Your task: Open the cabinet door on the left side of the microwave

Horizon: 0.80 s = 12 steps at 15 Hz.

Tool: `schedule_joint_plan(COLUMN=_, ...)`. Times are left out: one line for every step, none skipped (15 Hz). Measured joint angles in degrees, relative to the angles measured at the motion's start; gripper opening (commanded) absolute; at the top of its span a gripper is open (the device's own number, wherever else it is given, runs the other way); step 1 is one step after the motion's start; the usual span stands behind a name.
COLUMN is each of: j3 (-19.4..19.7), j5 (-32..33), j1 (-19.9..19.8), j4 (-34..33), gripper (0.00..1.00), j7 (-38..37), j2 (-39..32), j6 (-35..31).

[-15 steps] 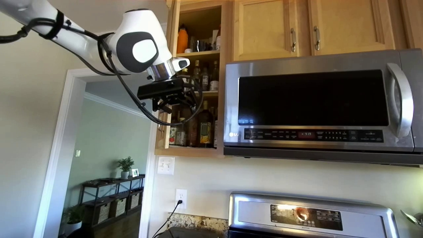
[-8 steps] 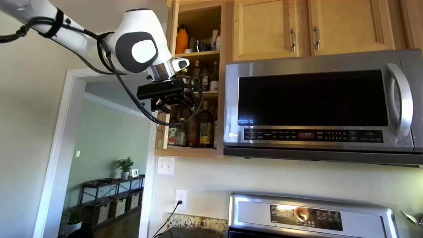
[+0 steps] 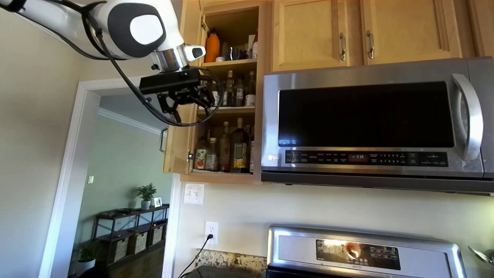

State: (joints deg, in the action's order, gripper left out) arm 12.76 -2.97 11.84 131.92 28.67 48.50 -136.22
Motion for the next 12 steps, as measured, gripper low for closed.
schedule_joint_plan(j3=0.1, j5=0.0, j1=0.0, j4=0.0, gripper=1.00, j7=0.0, j2=0.9, j6=0.5)
schedule_joint_plan(j3=0.1, j5=0.0, j1=0.0, j4=0.0, gripper=1.00, j7=0.0, j2=1.7, j6=0.7)
schedule_joint_plan(j3=0.2, j5=0.0, j1=0.0, j4=0.0, gripper=1.00, j7=0.0, j2=2.3, j6=0.8)
schedule_joint_plan(j3=0.3, j5=0.0, j1=0.0, j4=0.0, gripper=1.00, j7=0.0, j2=2.6, j6=0.8)
schedule_joint_plan(j3=0.5, j5=0.0, j1=0.0, j4=0.0, gripper=1.00, j7=0.0, j2=2.7, j6=0.8)
schedule_joint_plan(j3=0.6, j5=0.0, j1=0.0, j4=0.0, gripper=1.00, j7=0.0, j2=2.6, j6=0.8)
schedule_joint_plan(j3=0.7, j5=0.0, j1=0.0, j4=0.0, gripper=1.00, j7=0.0, j2=2.2, j6=0.7)
schedule_joint_plan(j3=0.8, j5=-0.1, j1=0.3, j4=0.0, gripper=1.00, j7=0.0, j2=1.6, j6=0.5)
schedule_joint_plan(j3=0.9, j5=-0.5, j1=0.7, j4=0.0, gripper=1.00, j7=0.0, j2=0.9, j6=0.2)
schedule_joint_plan(j3=0.9, j5=-1.0, j1=1.5, j4=0.0, gripper=1.00, j7=0.0, j2=-0.1, j6=-0.2)
schedule_joint_plan(j3=1.0, j5=-1.7, j1=2.4, j4=0.0, gripper=1.00, j7=0.0, j2=-1.1, j6=-0.6)
schedule_joint_plan(j3=1.0, j5=-2.5, j1=3.5, j4=-0.1, gripper=1.00, j7=0.2, j2=-2.2, j6=-1.1)
